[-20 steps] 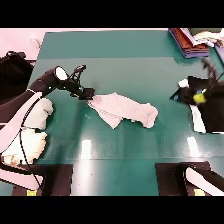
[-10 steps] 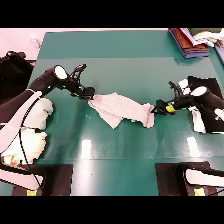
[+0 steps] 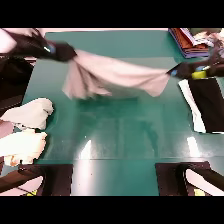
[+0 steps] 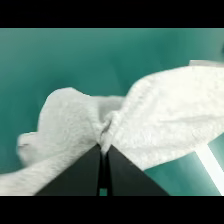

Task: Fold the shirts.

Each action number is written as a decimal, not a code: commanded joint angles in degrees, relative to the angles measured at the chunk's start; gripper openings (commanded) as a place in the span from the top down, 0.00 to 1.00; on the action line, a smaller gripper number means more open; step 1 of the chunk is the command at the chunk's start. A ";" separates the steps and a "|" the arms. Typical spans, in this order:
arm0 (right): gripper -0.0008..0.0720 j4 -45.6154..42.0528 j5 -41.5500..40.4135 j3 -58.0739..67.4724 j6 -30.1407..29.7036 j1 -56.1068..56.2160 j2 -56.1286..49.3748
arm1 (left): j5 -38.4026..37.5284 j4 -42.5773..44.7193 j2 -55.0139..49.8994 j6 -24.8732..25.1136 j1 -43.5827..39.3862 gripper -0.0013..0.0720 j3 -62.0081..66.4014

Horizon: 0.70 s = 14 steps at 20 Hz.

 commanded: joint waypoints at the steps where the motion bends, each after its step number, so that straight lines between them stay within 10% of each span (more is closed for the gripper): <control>1: 0.97 -1.57 4.24 8.00 3.34 -1.18 7.48 | -1.55 0.44 8.09 1.40 -0.20 0.95 6.64; 12: 0.97 -13.46 2.78 -16.24 8.79 5.31 11.30 | -10.08 0.35 8.70 1.42 -0.20 0.95 -24.22; 14: 0.58 -13.25 0.79 -20.59 8.79 4.28 11.30 | -9.66 -0.57 8.70 1.42 -0.17 0.89 -32.65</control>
